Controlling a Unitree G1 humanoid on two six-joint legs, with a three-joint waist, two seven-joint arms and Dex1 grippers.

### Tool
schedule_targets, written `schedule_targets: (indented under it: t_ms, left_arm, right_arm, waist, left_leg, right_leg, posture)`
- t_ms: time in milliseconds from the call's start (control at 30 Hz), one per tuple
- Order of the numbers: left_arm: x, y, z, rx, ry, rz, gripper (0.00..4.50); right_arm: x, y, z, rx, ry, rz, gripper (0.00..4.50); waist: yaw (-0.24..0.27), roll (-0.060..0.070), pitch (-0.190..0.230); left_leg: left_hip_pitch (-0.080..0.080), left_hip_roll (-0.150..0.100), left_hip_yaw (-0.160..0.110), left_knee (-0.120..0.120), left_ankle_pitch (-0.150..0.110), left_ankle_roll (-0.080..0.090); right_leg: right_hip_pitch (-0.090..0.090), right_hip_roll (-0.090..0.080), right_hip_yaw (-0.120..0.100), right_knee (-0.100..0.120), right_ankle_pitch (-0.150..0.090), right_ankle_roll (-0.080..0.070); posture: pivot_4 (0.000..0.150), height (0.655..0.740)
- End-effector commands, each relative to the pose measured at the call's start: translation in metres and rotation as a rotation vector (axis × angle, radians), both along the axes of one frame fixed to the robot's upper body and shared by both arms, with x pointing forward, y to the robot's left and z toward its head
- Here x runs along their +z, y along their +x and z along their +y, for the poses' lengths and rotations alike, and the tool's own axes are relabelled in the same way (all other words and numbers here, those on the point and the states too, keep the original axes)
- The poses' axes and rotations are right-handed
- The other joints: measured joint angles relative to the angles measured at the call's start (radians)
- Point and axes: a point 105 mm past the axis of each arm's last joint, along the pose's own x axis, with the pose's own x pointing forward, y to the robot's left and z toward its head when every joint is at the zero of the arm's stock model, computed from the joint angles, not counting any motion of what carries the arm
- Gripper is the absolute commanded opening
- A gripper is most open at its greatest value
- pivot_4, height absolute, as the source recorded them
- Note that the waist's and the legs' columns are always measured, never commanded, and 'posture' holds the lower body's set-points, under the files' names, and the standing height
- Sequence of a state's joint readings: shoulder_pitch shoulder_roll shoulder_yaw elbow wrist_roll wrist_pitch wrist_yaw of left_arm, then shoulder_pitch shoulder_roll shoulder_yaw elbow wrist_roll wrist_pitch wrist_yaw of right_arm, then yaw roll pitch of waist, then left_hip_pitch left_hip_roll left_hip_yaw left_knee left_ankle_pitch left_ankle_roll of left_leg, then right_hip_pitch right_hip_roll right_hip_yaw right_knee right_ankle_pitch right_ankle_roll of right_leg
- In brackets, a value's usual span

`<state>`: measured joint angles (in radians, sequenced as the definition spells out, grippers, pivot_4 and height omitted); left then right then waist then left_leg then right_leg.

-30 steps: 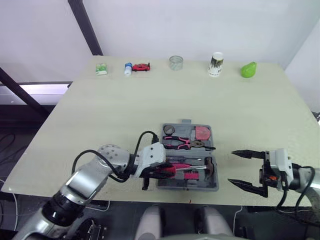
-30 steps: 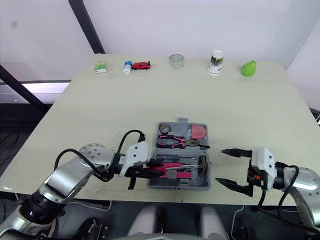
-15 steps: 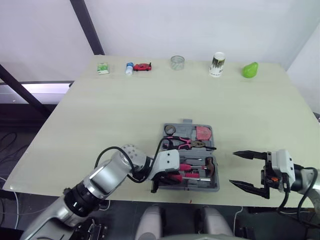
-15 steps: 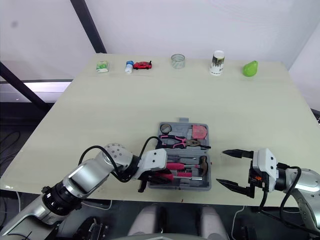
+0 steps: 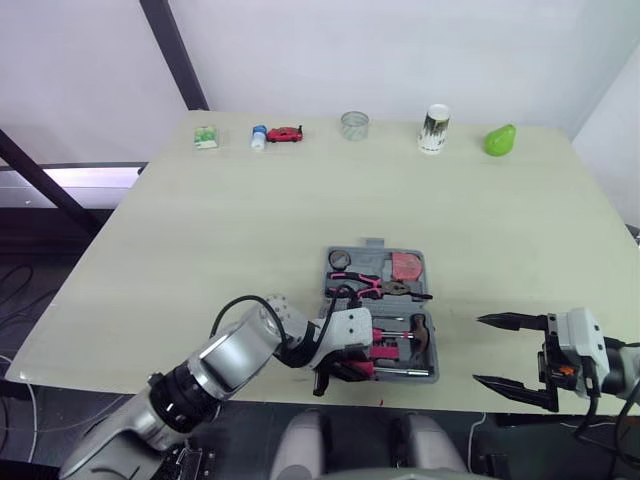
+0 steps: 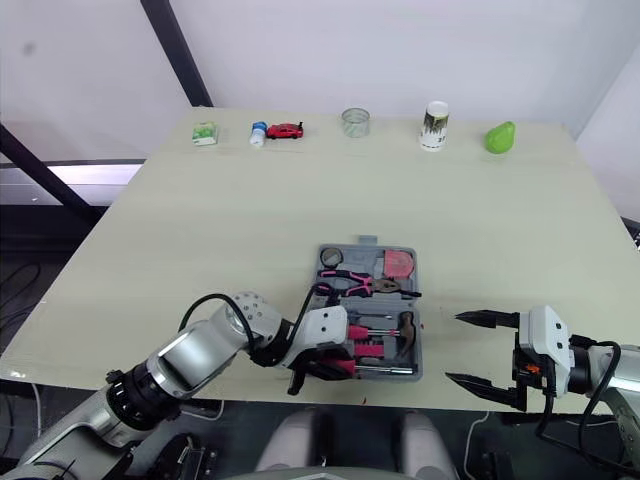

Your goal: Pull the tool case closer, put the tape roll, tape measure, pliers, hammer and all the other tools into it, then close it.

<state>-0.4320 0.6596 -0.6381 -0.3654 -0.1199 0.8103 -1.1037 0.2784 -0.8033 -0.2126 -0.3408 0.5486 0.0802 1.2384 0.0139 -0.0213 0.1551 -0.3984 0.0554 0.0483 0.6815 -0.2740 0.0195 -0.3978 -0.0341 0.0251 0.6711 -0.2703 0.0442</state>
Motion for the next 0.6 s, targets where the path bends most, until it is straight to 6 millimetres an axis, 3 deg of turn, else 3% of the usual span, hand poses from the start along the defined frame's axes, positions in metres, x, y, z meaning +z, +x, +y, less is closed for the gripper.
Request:
schedule_targets:
  t_ms: [33,567,600]
  left_arm:
    - [0.0003,-0.0017,-0.0078,-0.027,-0.002,-0.005,0.63]
    - [-0.0020,0.0010,-0.0121,-0.036,0.004,0.001,0.63]
    - [-0.0016,0.0030,-0.0120,-0.033,0.005,-0.013,1.13]
  right_arm:
    - [0.0069,0.0002,0.0008,0.012,0.001,-0.041,4.50]
    - [0.0057,0.0016,0.0036,0.003,0.004,-0.057,4.50]
    - [0.0055,0.0015,0.0037,0.002,0.006,-0.056,4.50]
  waist:
    - [0.000,0.000,0.000]
    - [0.001,0.000,0.000]
    - [0.001,0.000,0.000]
  left_leg:
    - [0.000,0.000,0.000,0.000,0.000,0.000]
    - [0.000,0.000,0.000,0.001,0.000,0.000]
    - [0.000,0.000,0.000,0.001,0.000,0.000]
  right_leg:
    - [0.000,0.000,0.000,0.000,0.000,0.000]
    - [0.000,0.000,0.000,0.000,0.000,0.000]
    - [0.000,0.000,0.000,0.000,0.000,0.000]
  posture:
    - [0.150,0.7400]
    - [0.150,0.7400]
    - [0.150,0.7400]
